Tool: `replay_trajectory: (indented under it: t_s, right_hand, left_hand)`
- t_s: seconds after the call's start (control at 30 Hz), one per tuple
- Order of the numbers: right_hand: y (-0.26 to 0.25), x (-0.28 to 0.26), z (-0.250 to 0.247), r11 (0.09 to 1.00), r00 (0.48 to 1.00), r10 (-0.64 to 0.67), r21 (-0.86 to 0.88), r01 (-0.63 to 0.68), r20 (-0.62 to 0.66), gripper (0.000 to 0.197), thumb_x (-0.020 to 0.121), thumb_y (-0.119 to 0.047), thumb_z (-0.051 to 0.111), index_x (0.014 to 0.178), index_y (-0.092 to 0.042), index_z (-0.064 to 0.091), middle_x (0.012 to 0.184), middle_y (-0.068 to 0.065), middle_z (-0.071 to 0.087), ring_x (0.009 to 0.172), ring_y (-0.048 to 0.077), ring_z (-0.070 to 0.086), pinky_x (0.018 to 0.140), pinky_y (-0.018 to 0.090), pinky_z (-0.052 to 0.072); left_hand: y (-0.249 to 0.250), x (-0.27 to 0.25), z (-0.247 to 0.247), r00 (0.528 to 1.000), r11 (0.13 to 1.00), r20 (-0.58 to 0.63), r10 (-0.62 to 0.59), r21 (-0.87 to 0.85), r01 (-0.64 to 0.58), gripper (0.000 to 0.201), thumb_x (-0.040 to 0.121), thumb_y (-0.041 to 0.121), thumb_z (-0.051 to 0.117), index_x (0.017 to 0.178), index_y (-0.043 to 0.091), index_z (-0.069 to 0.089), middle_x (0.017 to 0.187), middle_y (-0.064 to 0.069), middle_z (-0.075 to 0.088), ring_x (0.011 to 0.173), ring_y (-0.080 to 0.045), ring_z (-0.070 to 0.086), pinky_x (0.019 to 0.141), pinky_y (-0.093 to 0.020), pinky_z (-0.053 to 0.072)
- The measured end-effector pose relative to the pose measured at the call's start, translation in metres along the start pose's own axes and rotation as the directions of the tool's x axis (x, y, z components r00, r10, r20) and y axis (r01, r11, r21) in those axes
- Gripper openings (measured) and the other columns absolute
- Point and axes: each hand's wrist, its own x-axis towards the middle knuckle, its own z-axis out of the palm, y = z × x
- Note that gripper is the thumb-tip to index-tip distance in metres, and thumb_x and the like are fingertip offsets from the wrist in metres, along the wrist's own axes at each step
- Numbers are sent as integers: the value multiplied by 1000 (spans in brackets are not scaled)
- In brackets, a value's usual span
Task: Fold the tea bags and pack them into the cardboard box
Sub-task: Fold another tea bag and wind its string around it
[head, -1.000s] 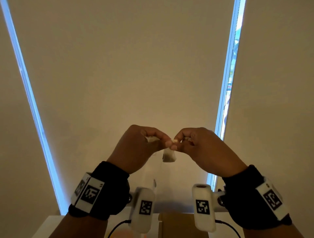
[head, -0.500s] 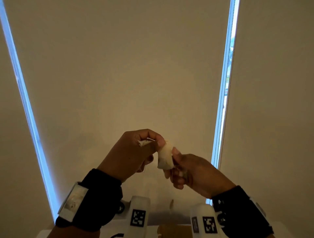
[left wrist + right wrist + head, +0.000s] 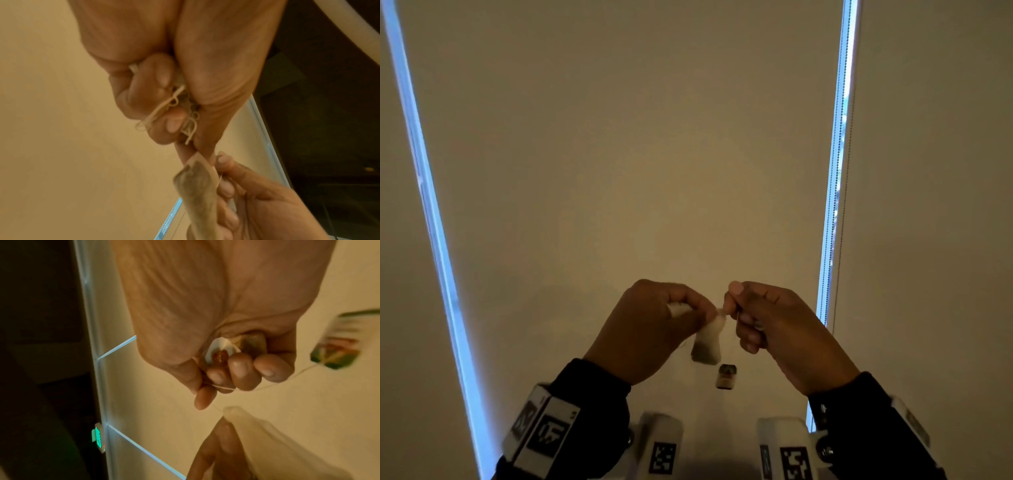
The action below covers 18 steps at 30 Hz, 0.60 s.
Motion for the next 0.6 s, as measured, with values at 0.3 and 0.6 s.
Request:
replay_trajectory:
  t_s: [0.3, 0.6]
  right_hand:
    - [-18, -8, 13, 965, 987, -156, -207, 161, 43, 36, 102, -36, 50, 75, -28, 72, 61, -7, 51, 57, 14, 42, 62, 35, 38]
    - [10, -18, 9, 967, 988, -90, -225, 116, 122, 42, 78, -67, 52, 73, -32, 74, 63, -3, 57, 56, 11, 49, 62, 31, 39]
  left_hand:
    - [14, 39, -10, 988, 998, -144, -56, -49, 49, 12, 94, 19, 66, 85, 22, 74, 58, 16, 65, 46, -3, 56, 43, -12, 38]
    - [34, 47, -29, 987, 950, -101, -125, -298, 90, 13, 99, 15, 59, 92, 11, 69, 52, 10, 56, 42, -13, 37, 40, -20, 28]
